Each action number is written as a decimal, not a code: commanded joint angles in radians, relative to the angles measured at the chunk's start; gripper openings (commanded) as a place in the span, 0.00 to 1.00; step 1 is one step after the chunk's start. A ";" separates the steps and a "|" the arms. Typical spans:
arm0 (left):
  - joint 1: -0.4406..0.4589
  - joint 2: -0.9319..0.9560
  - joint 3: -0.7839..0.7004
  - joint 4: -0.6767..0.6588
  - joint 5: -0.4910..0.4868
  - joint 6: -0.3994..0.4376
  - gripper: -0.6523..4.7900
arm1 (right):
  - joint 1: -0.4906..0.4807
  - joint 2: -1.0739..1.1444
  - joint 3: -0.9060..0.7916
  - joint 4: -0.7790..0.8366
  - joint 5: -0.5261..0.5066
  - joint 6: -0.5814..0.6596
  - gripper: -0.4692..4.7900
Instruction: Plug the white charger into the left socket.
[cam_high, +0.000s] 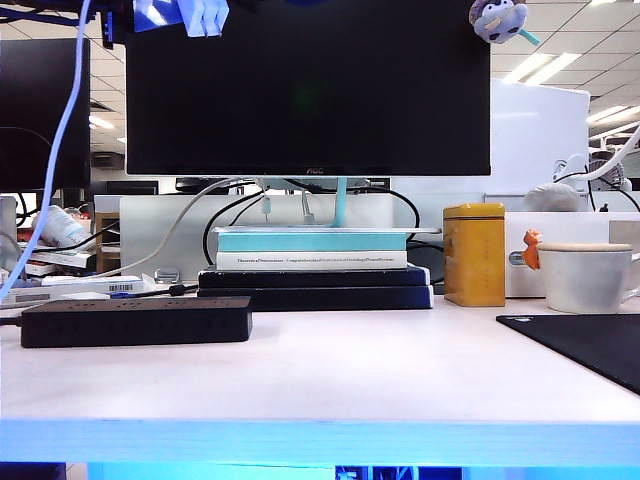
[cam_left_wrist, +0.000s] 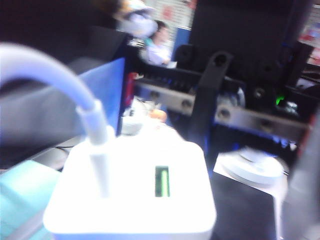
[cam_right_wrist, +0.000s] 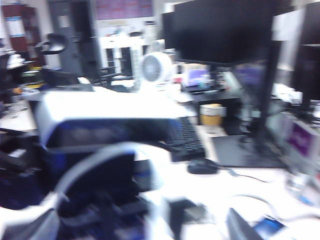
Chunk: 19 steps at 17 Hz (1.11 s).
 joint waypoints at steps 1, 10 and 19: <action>0.000 -0.005 0.003 -0.027 -0.005 0.038 0.40 | -0.040 -0.010 0.006 0.014 -0.005 0.004 1.00; 0.004 -0.005 0.003 -0.496 0.023 0.740 0.40 | -0.105 -0.010 0.006 -0.176 -0.027 -0.119 1.00; 0.117 0.193 0.004 -0.502 0.392 0.754 0.40 | -0.107 -0.008 0.006 -0.530 0.121 -0.464 1.00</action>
